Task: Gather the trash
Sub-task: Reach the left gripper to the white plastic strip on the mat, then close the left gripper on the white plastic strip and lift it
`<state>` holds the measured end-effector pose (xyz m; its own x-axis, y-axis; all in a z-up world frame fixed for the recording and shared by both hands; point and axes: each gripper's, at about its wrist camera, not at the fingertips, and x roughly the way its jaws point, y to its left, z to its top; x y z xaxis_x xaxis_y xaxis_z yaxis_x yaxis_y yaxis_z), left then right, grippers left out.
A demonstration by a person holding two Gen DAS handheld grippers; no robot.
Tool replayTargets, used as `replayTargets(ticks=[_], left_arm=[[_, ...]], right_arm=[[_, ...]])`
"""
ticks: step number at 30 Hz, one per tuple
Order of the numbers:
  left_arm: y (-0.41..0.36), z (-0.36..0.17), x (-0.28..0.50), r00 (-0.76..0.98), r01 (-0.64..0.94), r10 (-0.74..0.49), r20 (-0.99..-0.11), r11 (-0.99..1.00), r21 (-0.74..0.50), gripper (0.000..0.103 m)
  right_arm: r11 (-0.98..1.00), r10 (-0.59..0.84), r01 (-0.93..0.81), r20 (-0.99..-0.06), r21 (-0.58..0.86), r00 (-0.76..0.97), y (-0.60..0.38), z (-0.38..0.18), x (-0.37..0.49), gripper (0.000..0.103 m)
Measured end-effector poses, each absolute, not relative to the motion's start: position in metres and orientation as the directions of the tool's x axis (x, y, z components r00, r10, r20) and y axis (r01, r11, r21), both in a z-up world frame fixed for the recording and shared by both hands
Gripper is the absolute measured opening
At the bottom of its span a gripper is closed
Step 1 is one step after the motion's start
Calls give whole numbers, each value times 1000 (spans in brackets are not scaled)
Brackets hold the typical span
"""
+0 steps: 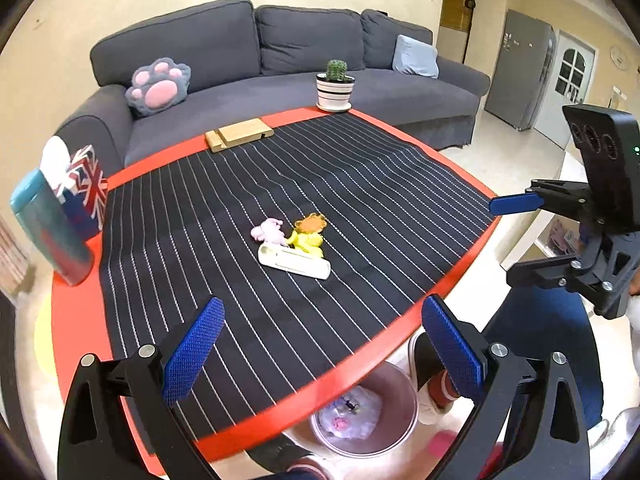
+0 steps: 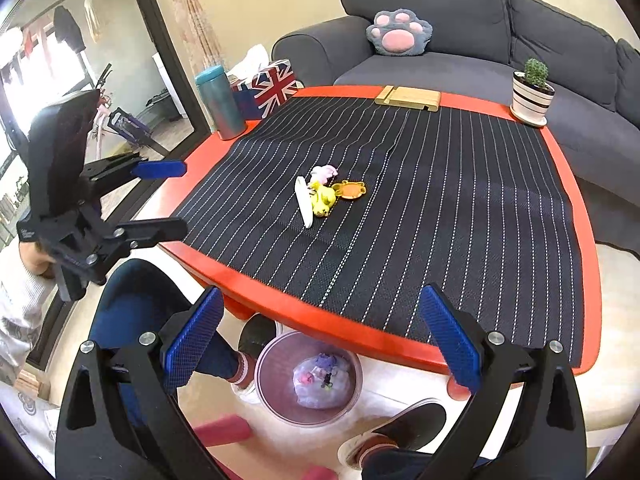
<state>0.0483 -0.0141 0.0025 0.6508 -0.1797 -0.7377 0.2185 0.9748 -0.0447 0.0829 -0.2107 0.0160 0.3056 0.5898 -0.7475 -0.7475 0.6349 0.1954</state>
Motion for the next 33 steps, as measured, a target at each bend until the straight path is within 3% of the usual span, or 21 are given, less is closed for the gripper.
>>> replayTargets(ticks=[33], left_arm=[[-23, -73, 158, 474, 420, -190, -860, 907, 31, 95]], right_arm=[[664, 553, -716, -786, 215, 276, -207, -4, 125, 97]])
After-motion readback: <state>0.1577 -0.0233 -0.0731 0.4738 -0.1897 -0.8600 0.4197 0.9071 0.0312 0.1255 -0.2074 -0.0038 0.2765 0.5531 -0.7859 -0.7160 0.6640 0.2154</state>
